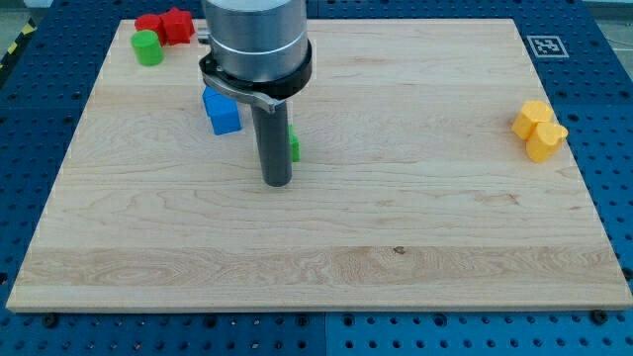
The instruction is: Drag green star towards top right of the blue triangle
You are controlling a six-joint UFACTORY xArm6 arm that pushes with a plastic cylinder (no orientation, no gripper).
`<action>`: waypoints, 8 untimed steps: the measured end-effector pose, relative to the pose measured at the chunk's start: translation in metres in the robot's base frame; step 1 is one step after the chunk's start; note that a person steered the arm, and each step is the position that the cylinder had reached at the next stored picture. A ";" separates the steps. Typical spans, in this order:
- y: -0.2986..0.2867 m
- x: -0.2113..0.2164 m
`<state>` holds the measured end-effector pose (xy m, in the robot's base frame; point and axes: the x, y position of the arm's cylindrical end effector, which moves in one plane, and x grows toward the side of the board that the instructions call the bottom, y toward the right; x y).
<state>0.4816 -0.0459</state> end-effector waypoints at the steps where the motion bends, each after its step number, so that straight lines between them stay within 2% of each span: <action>1: 0.013 -0.004; 5: 0.030 -0.017; 8: -0.035 -0.010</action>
<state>0.4714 -0.0805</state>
